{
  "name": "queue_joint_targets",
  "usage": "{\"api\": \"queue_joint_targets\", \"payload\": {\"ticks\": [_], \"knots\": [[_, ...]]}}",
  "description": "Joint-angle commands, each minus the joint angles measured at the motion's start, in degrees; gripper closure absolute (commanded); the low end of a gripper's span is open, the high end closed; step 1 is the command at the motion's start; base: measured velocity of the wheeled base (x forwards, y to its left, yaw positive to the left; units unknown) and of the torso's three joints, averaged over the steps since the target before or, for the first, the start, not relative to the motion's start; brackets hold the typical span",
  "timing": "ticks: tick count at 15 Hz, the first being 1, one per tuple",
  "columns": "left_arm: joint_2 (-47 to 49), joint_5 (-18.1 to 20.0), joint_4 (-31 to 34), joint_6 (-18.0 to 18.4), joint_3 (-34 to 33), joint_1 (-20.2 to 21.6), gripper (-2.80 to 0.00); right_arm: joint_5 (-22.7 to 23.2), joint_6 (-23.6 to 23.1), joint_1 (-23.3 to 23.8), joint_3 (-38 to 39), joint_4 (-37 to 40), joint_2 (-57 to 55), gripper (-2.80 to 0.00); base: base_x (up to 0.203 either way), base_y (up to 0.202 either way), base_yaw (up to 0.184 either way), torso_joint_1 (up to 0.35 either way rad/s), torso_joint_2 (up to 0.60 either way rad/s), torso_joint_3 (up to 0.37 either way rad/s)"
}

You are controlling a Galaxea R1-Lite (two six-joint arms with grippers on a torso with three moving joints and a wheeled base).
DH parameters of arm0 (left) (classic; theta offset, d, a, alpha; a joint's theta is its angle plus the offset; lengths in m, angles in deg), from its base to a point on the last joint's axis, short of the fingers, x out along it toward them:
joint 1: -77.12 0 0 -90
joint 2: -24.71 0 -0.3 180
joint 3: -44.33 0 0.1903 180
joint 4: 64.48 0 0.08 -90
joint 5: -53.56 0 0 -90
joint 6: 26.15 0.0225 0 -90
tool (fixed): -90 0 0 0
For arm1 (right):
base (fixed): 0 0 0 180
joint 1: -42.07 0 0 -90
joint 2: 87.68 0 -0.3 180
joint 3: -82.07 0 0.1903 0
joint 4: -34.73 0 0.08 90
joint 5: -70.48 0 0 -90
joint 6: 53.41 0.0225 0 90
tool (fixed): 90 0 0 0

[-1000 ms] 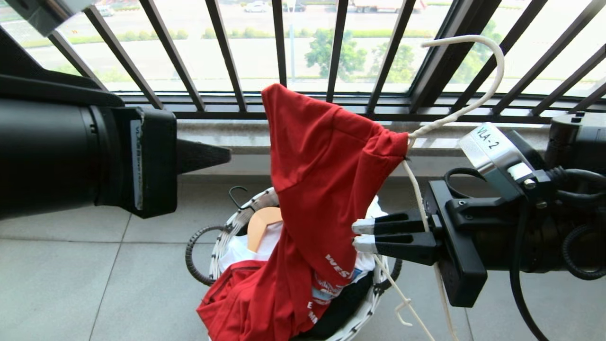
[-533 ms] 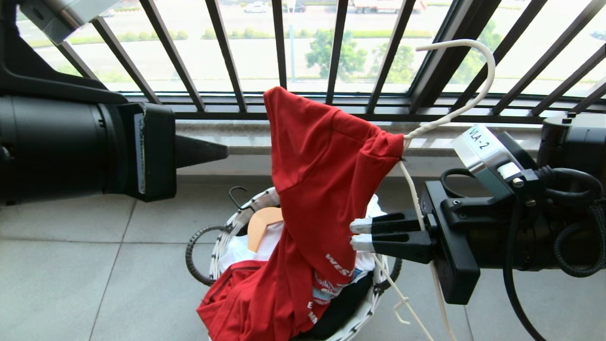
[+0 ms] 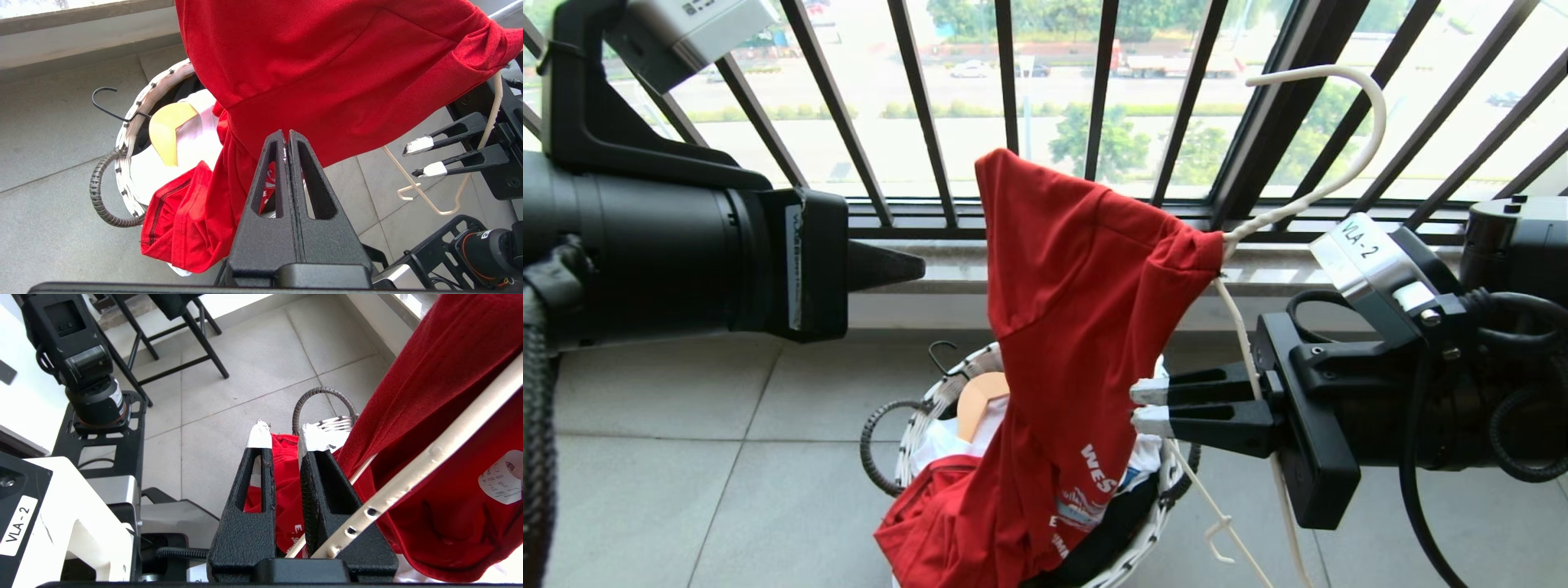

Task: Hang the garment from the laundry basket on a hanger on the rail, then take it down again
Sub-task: Hang the clothes on the clothes rack

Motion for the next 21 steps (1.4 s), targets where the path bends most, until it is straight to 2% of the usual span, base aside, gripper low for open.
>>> {"api": "queue_joint_targets", "payload": {"ticks": [1,21], "knots": [[-0.2,-0.1,0.1,-0.1,-0.2,0.0,0.00,0.2,-0.1,0.0,0.2,-0.2,0.5,0.00,0.000,0.000,0.000,-0.001,0.01,0.210],[-0.3,-0.1,0.2,1.9,-1.3,0.0,0.00,0.3,-0.2,0.0,0.5,-0.2,1.2,0.00,0.000,0.000,0.000,0.002,0.00,0.202]]}}
